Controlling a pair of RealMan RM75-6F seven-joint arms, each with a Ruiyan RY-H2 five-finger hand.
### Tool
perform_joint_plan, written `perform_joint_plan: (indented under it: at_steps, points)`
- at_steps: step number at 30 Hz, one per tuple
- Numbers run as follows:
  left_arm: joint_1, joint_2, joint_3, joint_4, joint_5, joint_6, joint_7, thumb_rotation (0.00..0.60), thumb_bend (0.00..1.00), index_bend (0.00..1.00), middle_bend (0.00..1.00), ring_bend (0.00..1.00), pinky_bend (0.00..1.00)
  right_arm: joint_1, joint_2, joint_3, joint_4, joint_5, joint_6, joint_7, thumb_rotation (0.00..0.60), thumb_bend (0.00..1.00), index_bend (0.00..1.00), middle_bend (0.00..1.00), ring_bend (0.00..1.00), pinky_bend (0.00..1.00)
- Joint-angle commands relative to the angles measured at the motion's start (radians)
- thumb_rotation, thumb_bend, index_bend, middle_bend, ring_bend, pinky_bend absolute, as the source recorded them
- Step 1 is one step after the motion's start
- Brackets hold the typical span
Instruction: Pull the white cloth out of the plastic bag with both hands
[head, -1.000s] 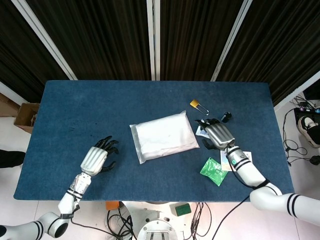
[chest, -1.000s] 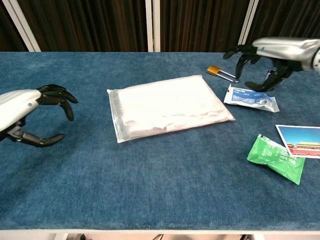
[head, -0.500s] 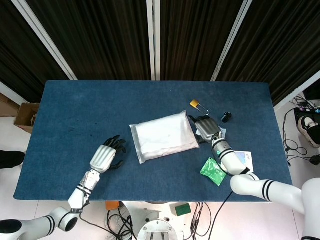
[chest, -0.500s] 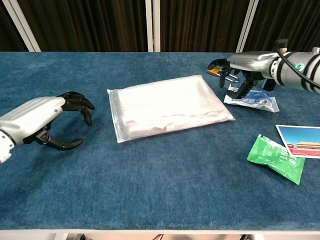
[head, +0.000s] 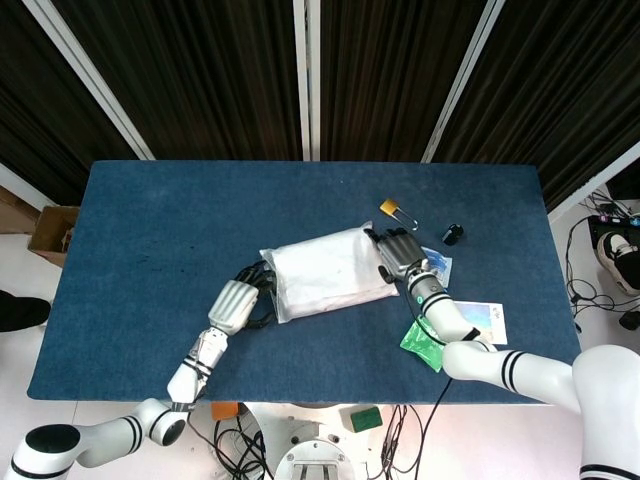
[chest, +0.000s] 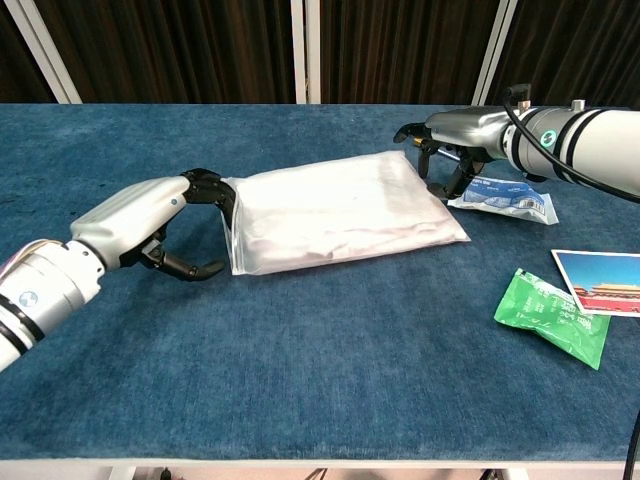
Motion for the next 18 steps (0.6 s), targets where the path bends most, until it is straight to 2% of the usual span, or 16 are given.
perform_joint_plan:
  at_steps: [1, 9, 18]
  points:
    - [-0.008, -0.011, -0.002, 0.010, -0.003, -0.001, -0.016, 0.600, 0.26, 0.42, 0.18, 0.06, 0.17, 0.004, -0.005, -0.003, 0.005, 0.002, -0.001, 0.003, 0.600, 0.48, 0.06, 0.32, 0.13, 0.19]
    - [-0.017, -0.018, -0.003, 0.035, -0.006, 0.010, -0.033, 0.600, 0.26, 0.42, 0.18, 0.06, 0.17, 0.010, -0.019, -0.010, 0.017, -0.003, -0.001, 0.020, 0.600, 0.48, 0.06, 0.32, 0.13, 0.19]
    - [-0.007, 0.030, 0.009, -0.020, -0.009, 0.026, -0.025, 0.600, 0.27, 0.44, 0.18, 0.06, 0.17, 0.007, -0.013, -0.011, 0.004, -0.026, 0.009, 0.047, 0.600, 0.48, 0.05, 0.32, 0.13, 0.19]
